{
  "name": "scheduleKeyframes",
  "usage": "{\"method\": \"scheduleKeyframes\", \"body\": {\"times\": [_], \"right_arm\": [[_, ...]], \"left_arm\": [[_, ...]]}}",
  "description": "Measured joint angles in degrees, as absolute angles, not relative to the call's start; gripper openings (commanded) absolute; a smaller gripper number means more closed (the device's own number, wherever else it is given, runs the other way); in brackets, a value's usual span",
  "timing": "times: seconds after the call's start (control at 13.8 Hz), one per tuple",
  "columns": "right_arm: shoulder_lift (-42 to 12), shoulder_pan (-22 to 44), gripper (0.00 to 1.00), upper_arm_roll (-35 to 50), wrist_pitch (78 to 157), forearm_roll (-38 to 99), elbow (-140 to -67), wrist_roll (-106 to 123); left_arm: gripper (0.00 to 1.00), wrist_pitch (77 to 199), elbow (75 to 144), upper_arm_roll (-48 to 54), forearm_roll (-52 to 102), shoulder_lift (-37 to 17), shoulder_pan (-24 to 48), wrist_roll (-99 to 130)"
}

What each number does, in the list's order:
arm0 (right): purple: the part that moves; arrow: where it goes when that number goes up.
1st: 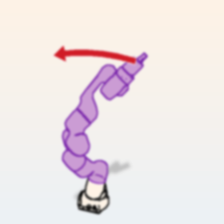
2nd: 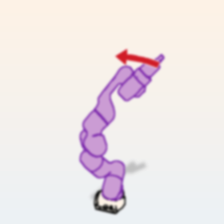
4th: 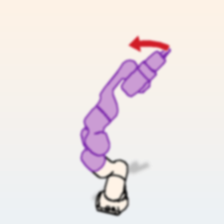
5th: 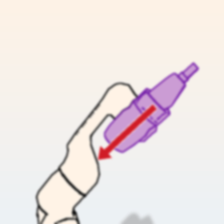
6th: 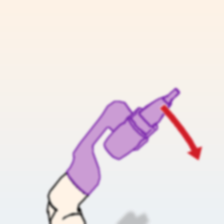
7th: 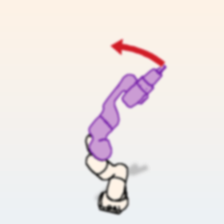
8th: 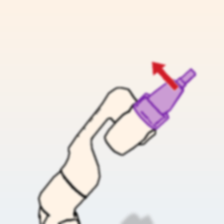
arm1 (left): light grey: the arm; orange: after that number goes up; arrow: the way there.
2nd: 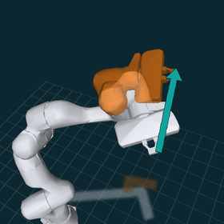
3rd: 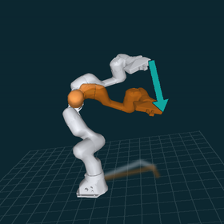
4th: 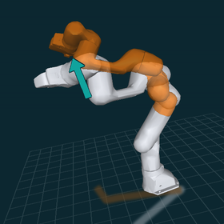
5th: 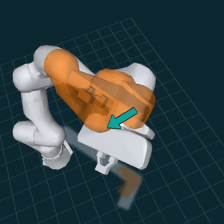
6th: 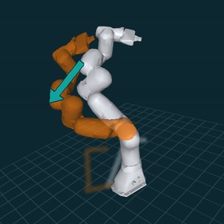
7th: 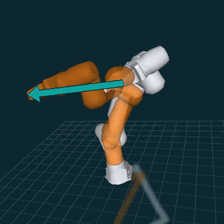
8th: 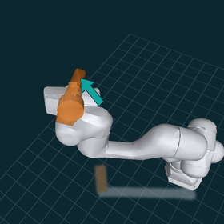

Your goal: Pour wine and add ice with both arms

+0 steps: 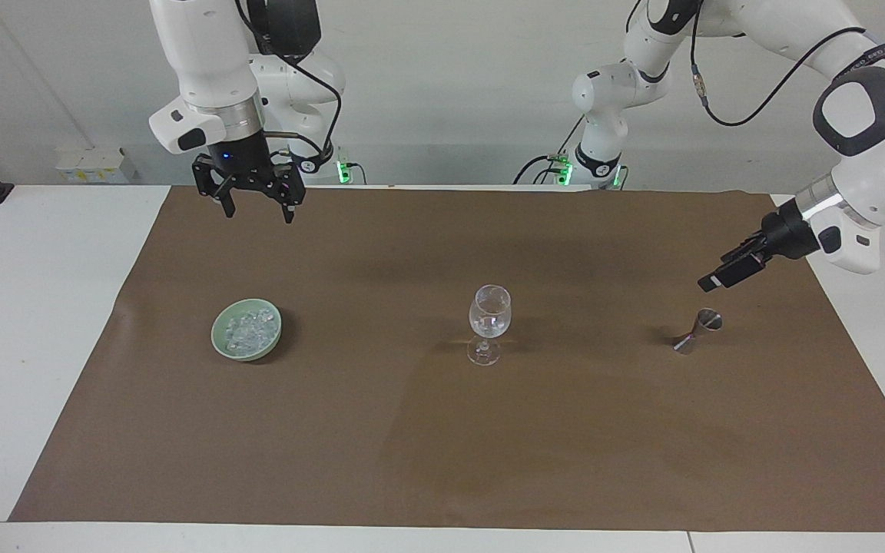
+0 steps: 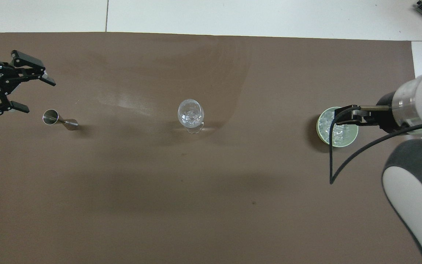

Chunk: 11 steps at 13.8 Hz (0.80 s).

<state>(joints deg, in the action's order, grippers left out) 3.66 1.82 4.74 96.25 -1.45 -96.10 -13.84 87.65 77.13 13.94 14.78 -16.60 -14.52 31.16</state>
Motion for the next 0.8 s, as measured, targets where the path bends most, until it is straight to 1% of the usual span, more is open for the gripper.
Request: {"method": "scheduleKeyframes", "body": {"times": [0.14, 0.43, 0.8], "right_arm": [[4.74, 1.82, 1.0, 2.17, 94.37, -0.25, -96.01, -10.87], [5.91, 1.86, 1.0, -0.41, 90.84, -0.13, -95.77, -7.1], [5.95, 1.97, 1.0, -0.95, 88.21, -0.06, -92.73, -6.27]], "left_arm": [[1.0, 88.48, 76.89, 14.01, 11.2, -14.54, -13.51, 25.88], [1.0, 88.44, 76.86, 14.01, 6.67, -10.11, -10.26, 24.76], [1.0, 86.82, 77.17, 13.63, 5.88, -9.9, -10.21, 24.16]]}}
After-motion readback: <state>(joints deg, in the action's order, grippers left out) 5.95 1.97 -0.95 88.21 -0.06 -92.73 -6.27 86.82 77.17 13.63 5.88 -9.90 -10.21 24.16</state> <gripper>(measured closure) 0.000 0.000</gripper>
